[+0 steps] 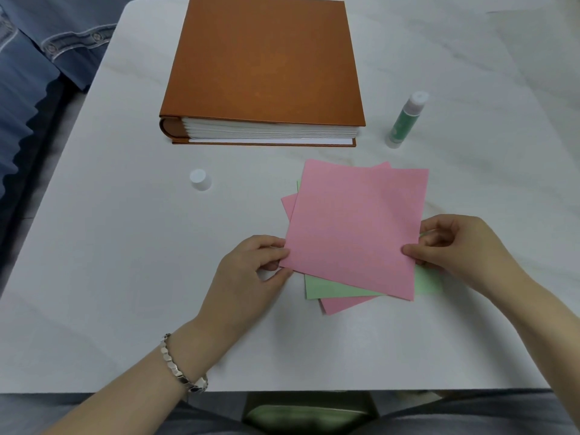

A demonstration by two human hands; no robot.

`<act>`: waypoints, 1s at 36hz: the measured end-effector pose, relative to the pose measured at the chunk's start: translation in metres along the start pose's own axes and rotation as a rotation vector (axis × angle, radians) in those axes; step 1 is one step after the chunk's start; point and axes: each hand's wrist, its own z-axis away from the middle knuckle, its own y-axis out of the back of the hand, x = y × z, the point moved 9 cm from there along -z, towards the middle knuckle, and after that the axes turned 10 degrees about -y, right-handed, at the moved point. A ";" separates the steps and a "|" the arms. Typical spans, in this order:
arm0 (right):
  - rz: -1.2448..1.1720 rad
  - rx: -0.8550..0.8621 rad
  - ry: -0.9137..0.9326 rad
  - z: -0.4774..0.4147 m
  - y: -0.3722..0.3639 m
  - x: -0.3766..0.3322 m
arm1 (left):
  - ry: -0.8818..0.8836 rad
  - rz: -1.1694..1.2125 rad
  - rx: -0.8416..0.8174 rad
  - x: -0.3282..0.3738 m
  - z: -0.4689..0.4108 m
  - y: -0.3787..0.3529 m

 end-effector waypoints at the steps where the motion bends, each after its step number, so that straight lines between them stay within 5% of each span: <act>1: -0.003 0.006 0.001 -0.001 0.000 0.001 | -0.001 -0.003 -0.003 0.000 0.000 0.000; 23: 0.204 0.168 0.150 0.015 -0.004 -0.012 | -0.007 -0.014 -0.022 -0.001 0.000 -0.001; 31: 0.524 0.242 0.652 0.029 -0.034 -0.036 | -0.002 -0.017 -0.024 0.001 0.000 0.000; 36: 0.593 0.191 0.747 0.029 -0.065 -0.042 | -0.001 -0.010 -0.010 0.001 -0.001 0.000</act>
